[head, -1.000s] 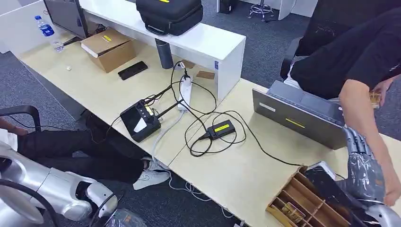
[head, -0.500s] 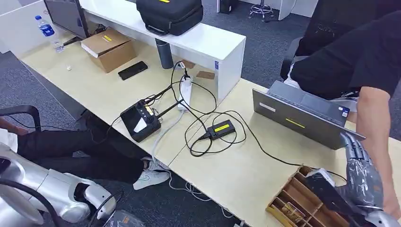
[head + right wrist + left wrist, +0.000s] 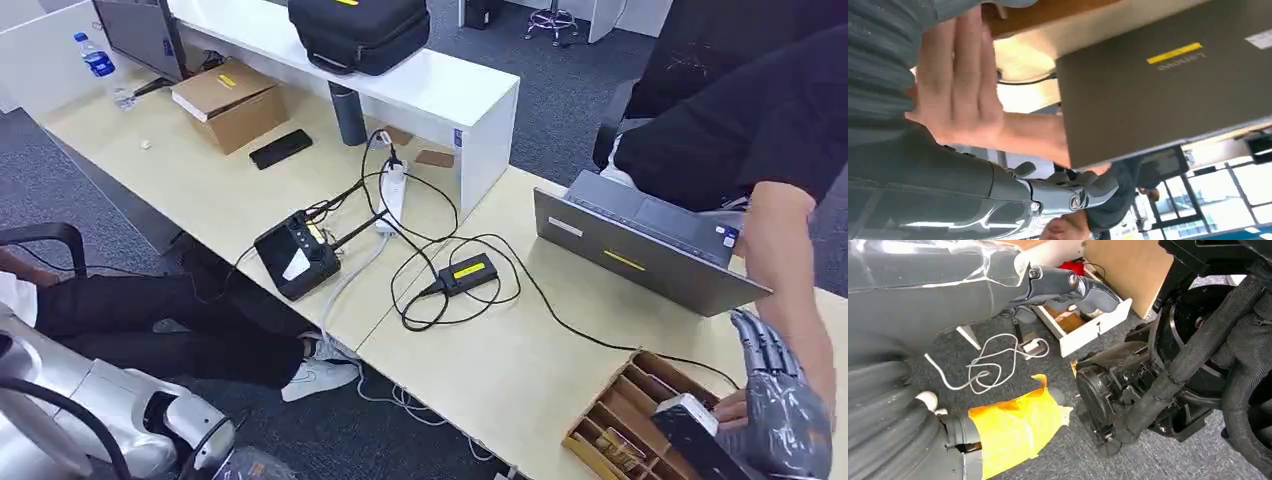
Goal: Pass the card to the sensor for recognition and then transmit it.
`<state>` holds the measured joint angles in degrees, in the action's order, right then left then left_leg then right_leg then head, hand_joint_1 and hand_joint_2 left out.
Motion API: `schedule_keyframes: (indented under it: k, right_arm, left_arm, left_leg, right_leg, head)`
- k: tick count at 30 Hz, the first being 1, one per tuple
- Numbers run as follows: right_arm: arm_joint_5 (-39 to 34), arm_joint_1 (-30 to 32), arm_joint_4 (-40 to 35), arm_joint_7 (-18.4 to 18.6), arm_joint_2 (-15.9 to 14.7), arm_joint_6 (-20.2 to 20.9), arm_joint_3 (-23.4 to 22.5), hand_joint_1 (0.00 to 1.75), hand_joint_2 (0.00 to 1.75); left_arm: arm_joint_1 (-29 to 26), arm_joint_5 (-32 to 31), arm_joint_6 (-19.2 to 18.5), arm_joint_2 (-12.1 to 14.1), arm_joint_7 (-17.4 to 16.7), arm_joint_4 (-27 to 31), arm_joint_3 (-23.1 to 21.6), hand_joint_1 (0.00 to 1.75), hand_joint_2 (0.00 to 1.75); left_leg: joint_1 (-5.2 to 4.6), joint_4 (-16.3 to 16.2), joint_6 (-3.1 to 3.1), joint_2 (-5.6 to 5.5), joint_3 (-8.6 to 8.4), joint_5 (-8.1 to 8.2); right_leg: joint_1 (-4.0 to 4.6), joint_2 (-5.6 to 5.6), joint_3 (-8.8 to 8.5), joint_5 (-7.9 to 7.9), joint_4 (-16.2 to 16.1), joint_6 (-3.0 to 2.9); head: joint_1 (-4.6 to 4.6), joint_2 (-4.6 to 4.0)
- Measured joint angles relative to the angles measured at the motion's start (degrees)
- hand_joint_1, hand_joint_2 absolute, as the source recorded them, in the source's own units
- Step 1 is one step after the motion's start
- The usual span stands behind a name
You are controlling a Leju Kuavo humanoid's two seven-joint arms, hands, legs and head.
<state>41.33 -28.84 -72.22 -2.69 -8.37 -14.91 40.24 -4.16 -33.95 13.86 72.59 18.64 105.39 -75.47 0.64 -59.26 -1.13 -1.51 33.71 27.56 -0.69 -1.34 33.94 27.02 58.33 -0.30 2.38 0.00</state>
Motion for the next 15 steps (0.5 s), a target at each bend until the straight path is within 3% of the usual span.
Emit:
schedule_keyframes:
  k: [15]
  right_arm:
    - [1.8,1.6,4.4,0.0,-0.1,-0.9,-0.3,0.00,1.75]
  left_arm:
    - [0.5,3.1,1.8,0.0,-1.8,0.4,-3.8,0.00,1.75]
  left_leg:
    - [0.00,0.0,0.00,0.00,0.01,0.00]
  right_leg:
    - [0.00,0.00,0.00,0.00,0.0,0.00]
  head:
    - [-0.02,0.00]
